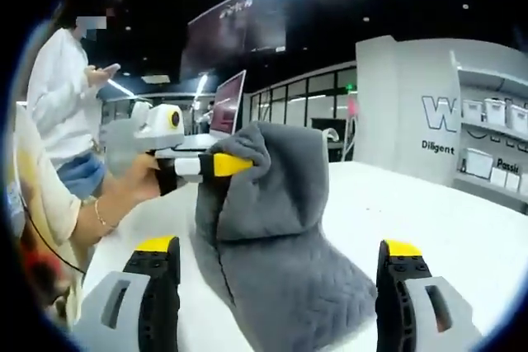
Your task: Open the folded towel by lifting each exposed corner and separating the folded layers until the towel lies flat within the target outline without major curled edges
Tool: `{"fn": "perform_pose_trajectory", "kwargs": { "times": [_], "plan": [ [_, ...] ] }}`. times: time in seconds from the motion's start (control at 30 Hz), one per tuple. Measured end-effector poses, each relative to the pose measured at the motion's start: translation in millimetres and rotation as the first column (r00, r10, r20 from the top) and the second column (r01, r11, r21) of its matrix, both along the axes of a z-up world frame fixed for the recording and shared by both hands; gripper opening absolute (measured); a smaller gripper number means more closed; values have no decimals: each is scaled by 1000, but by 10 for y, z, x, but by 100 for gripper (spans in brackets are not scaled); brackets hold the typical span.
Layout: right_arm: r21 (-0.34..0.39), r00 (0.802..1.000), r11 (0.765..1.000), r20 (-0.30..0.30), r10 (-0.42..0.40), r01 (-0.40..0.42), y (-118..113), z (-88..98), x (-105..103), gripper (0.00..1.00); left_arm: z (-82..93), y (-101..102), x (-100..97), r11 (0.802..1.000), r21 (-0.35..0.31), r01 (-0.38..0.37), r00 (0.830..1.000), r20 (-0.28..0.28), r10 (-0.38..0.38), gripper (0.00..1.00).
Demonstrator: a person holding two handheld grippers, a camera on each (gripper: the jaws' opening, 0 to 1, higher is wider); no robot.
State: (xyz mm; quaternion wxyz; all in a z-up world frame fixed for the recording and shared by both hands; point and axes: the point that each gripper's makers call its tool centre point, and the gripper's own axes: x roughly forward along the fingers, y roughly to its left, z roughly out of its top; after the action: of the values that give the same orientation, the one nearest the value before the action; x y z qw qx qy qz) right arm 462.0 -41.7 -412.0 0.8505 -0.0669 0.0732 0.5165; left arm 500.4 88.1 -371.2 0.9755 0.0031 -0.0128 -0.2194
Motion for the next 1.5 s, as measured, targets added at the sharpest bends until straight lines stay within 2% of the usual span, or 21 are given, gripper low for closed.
{"fn": "perform_pose_trajectory", "kwargs": {
  "times": [0.1,0.3,0.4,0.57,0.67,0.8,1.13,1.23,1.27,1.5],
  "plan": [
    [15,1000,1000,6,9,-10,6,47,-29,100,2,98,1,999,-1,-43,999,-2,43,16],
    [16,1000,1000,-1,13,-13,6,41,-33,100,-114,346,38,989,28,-144,989,-28,144,16],
    [16,1000,1000,0,13,-13,7,39,-32,100,-140,393,35,987,31,-160,986,-38,161,16],
    [13,1000,1000,-6,13,-13,8,25,-37,100,-266,594,-13,972,39,-232,971,-58,234,16],
    [9,1000,1000,-12,16,-16,17,12,-39,100,-350,711,-52,959,68,-275,958,-62,279,16],
    [2,1000,1000,-12,24,-24,37,3,-48,100,-562,870,-71,947,108,-303,942,-119,315,17],
    [-17,999,1000,-23,26,-26,45,-49,-37,100,-858,1066,-145,935,112,-337,913,-203,354,17],
    [-19,999,999,-25,27,-27,47,-54,-37,100,-872,1073,-149,934,111,-339,911,-208,355,19],
    [-27,999,999,-25,29,-29,53,-69,-39,100,-921,1106,-177,934,98,-344,904,-234,357,19],
    [-43,999,998,-31,36,-37,62,-101,-35,100,-900,1118,-241,950,79,-303,912,-264,313,27]
  ]
}}
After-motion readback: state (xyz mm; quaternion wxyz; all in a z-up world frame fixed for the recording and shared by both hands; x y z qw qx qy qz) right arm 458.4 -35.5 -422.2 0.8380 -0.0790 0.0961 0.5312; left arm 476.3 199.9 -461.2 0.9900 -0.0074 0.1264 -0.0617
